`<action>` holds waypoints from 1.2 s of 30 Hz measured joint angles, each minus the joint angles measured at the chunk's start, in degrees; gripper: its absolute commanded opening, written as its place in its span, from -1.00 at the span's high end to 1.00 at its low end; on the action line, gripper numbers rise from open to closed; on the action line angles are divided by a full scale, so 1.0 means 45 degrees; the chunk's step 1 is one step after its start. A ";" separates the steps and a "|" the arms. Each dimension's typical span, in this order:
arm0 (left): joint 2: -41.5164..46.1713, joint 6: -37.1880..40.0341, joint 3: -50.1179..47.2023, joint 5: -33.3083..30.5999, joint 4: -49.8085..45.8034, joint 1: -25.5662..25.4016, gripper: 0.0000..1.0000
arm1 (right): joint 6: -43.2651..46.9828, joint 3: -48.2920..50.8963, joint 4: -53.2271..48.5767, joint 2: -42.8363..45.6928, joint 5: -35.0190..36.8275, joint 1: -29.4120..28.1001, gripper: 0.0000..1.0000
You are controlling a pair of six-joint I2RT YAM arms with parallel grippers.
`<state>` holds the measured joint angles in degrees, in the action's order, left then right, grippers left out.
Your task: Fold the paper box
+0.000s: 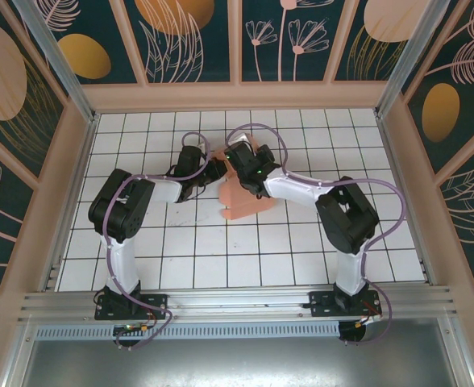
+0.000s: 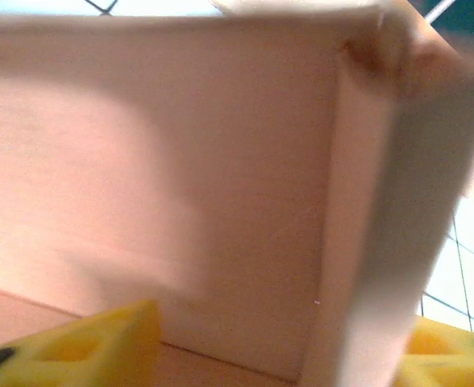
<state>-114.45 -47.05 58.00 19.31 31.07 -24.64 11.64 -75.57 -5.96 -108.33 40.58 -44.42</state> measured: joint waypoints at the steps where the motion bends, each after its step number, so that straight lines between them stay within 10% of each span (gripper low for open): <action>1: 0.0000 0.0000 0.0024 0.0000 0.0063 0.0000 1.00 | -0.0029 0.0092 0.0010 0.0180 -0.0204 -0.0015 -0.51; 14: 0.0005 0.0015 0.0287 -0.0005 0.0092 -0.0015 1.00 | -0.0889 0.1535 0.0738 0.3706 -0.3565 0.0121 -0.64; 20: 0.0092 0.0617 0.0520 -0.0097 -0.0525 -0.0015 1.00 | -0.2875 0.2506 0.1627 0.5722 -0.6635 0.2079 -0.59; 36: 0.0491 0.7393 0.6766 -0.2841 -1.2279 -0.0015 1.00 | -0.4357 0.3876 0.1336 0.6946 -0.9267 0.4109 -0.56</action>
<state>-112.25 -13.78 88.44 6.52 -24.18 -24.71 -7.97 -58.13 0.05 -77.08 -1.13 -25.93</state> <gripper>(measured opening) 0.063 0.779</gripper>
